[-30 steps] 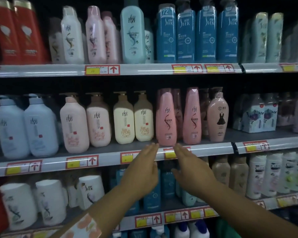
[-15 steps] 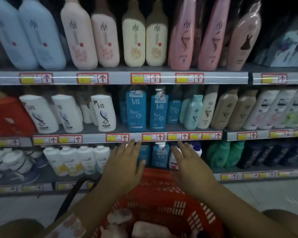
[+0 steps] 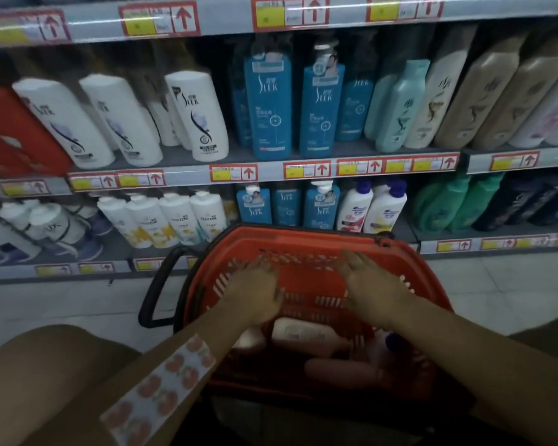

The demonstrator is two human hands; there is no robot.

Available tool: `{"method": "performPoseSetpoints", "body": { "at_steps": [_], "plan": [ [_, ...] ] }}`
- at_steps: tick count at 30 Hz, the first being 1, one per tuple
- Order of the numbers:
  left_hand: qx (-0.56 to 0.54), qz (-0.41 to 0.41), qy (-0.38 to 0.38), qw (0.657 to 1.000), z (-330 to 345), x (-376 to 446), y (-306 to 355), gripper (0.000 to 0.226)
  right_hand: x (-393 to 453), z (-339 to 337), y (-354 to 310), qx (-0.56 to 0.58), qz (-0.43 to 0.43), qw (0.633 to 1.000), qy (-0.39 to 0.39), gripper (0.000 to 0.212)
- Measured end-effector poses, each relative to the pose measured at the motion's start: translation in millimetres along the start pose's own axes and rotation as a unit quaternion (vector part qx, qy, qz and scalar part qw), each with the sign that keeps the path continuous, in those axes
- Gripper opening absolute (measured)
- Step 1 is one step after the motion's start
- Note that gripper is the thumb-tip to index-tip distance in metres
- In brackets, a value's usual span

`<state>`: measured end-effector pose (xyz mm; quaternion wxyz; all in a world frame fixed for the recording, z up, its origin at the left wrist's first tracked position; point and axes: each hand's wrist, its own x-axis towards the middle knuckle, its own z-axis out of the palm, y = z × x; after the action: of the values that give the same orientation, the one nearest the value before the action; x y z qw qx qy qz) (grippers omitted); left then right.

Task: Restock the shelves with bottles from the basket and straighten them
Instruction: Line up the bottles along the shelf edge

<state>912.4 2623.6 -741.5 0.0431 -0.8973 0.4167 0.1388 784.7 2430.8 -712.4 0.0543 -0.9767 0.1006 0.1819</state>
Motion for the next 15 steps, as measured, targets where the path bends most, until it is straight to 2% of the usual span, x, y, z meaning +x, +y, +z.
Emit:
{"method": "performPoseSetpoints", "body": {
  "at_steps": [3, 5, 7, 8, 10, 12, 14, 15],
  "plan": [
    [-0.032, -0.012, -0.121, 0.992, 26, 3, -11, 0.041, 0, 22, 3, -0.015, -0.022, 0.999, -0.043, 0.076],
    [-0.037, -0.018, -0.207, 0.977, 49, 5, -23, 0.063, -1, 32, 6, -0.017, -0.033, 0.997, -0.063, 0.066],
    [-0.066, -0.025, -0.236, 0.969, 99, 20, -51, 0.099, 0, 39, 8, -0.024, -0.044, 0.996, -0.07, 0.062],
    [-0.071, -0.031, -0.241, 0.967, 123, 31, -63, 0.11, 1, 42, 9, -0.026, -0.049, 0.996, -0.074, 0.063],
    [-0.076, -0.039, -0.272, 0.959, 141, 42, -69, 0.116, 5, 46, 13, -0.024, -0.058, 0.995, -0.082, 0.068],
    [-0.074, -0.095, -0.303, 0.945, 115, 34, -46, 0.094, 9, 49, 15, -0.016, -0.068, 0.994, -0.083, 0.071],
    [-0.073, -0.138, -0.292, 0.944, 102, 30, -30, 0.065, 13, 50, 16, -0.006, -0.074, 0.993, -0.09, 0.071],
    [-0.085, -0.15, -0.275, 0.946, 104, 29, -24, 0.059, 14, 50, 16, -0.004, -0.076, 0.993, -0.095, 0.07]
  ]
}}
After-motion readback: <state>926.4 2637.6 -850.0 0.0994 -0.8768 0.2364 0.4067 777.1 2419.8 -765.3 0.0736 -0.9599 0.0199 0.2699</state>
